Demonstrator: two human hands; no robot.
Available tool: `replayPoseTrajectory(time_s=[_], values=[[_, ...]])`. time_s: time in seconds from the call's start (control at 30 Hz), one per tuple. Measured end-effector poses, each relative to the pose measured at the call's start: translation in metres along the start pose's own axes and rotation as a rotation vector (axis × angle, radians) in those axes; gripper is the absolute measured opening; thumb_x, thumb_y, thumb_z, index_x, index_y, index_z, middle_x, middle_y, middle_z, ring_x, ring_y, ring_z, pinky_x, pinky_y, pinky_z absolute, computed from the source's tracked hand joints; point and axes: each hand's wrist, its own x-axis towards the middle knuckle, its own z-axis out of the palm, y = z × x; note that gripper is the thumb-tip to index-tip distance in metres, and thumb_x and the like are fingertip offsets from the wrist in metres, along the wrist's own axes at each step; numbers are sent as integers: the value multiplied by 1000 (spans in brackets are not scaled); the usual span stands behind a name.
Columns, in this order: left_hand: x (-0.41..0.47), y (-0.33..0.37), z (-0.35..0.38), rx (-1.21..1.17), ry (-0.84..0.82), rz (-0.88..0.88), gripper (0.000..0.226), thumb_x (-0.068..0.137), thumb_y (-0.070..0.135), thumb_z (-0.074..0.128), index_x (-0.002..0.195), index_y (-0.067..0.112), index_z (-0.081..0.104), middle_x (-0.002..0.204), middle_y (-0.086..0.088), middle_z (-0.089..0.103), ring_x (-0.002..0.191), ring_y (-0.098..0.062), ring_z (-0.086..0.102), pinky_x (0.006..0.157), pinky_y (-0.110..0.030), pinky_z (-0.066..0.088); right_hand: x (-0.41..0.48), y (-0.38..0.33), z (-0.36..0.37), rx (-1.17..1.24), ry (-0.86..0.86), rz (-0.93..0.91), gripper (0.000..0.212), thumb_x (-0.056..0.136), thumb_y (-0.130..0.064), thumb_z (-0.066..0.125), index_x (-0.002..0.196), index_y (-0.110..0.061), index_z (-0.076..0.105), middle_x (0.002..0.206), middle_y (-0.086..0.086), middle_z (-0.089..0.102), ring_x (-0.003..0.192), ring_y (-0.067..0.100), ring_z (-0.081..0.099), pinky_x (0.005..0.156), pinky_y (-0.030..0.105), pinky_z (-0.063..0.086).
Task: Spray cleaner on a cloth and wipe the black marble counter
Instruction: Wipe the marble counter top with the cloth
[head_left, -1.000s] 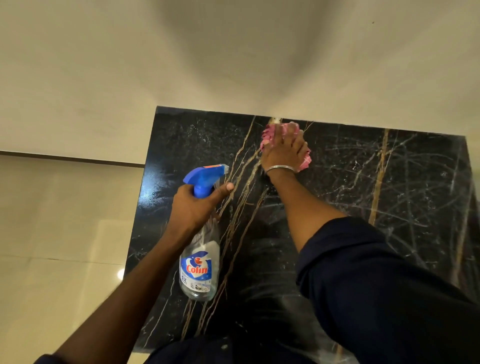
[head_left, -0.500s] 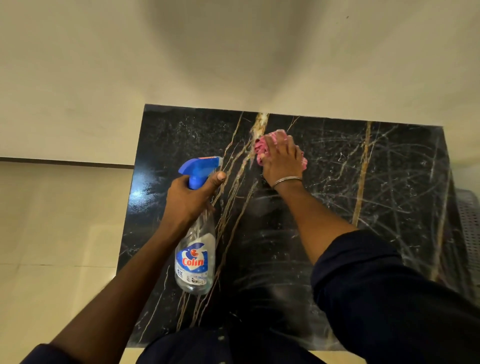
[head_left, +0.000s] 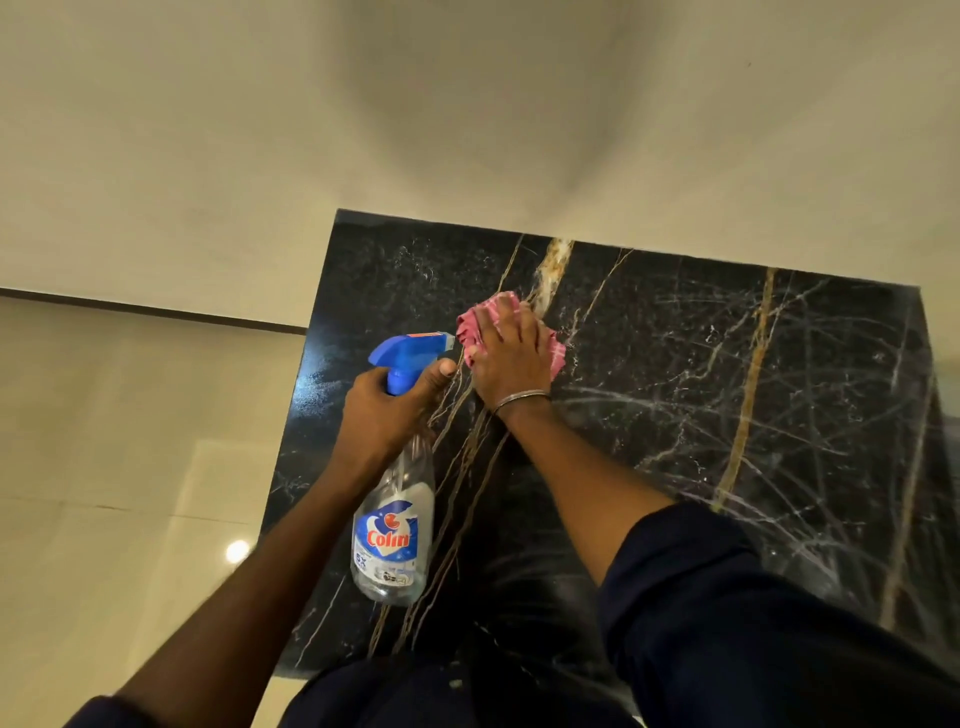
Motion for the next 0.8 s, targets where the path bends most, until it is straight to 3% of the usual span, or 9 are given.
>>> replayPoseTrajectory(time_s=[0.1,0.3,0.47,0.63,0.8], values=[[-1,-2,-2,18,-15,1,89,54,89,60,85,7,68,78,-13,73,71,-33,71,72,-55,59,-14,33,3,-67,8,-75,60,99,-45,25,155,-29,14,163,5,11,149,31,11,119,49,15],[-7,-2,0,-16,-52,27,70,71,75,62,90,8,67,80,-11,73,66,-28,71,66,-43,61,-42,132,-2,26,68,324,60,100,-35,33,156,-26,15,164,8,9,149,34,9,120,50,15],[-19,-3,-1,-25,-57,35,67,72,68,60,94,4,66,79,-11,73,61,-21,70,61,-34,58,-36,104,-9,142,46,573,63,98,-34,39,156,-26,14,164,8,3,149,36,4,119,51,11],[-32,-9,-2,26,-32,31,69,68,72,57,79,5,67,67,-8,71,52,-15,67,57,-29,56,-45,19,0,66,-14,249,66,98,-39,40,156,-28,10,164,9,4,149,38,5,118,54,12],[-35,-19,-6,59,-37,11,72,69,71,57,82,2,68,71,-16,71,64,-32,70,68,-43,58,-69,-10,14,13,4,-26,62,97,-42,38,155,-27,20,163,6,15,148,33,15,115,50,18]])
